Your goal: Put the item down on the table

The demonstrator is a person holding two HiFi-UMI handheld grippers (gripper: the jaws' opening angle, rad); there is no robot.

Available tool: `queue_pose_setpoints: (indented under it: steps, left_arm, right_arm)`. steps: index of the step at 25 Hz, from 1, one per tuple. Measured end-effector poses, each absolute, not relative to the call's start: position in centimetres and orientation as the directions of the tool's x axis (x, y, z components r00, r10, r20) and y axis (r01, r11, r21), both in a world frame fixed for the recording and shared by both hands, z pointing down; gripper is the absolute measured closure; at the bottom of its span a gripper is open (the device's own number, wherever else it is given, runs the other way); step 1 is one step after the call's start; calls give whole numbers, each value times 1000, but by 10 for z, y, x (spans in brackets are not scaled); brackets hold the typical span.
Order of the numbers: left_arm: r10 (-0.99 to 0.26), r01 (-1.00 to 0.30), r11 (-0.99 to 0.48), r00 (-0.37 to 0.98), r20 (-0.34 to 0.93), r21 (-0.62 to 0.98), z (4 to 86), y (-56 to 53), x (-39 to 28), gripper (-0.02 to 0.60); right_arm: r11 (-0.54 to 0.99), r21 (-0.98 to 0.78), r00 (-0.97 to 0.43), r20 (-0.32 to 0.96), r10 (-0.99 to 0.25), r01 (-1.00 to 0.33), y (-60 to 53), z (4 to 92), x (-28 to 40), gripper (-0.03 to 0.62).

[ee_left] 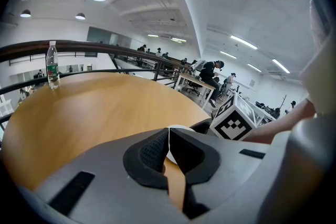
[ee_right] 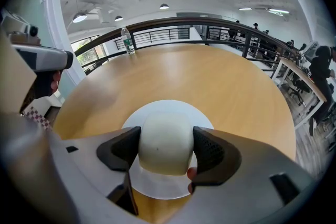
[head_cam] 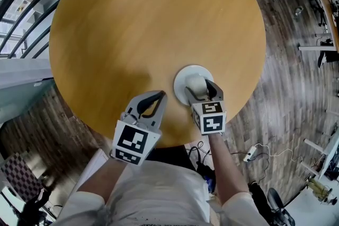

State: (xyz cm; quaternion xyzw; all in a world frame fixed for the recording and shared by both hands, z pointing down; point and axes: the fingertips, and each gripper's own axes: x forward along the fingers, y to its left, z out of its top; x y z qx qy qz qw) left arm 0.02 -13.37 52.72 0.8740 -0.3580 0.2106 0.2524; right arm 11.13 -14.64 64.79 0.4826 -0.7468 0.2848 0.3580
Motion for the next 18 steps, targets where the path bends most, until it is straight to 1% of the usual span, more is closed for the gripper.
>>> queue_pose_setpoints:
  steps: [18]
  left_arm:
    - [-521, -739, -604, 650, 553, 299, 534, -133, -4, 557]
  right_arm:
    - [394, -72, -273, 831, -484, -916, -146, 659, 106, 279]
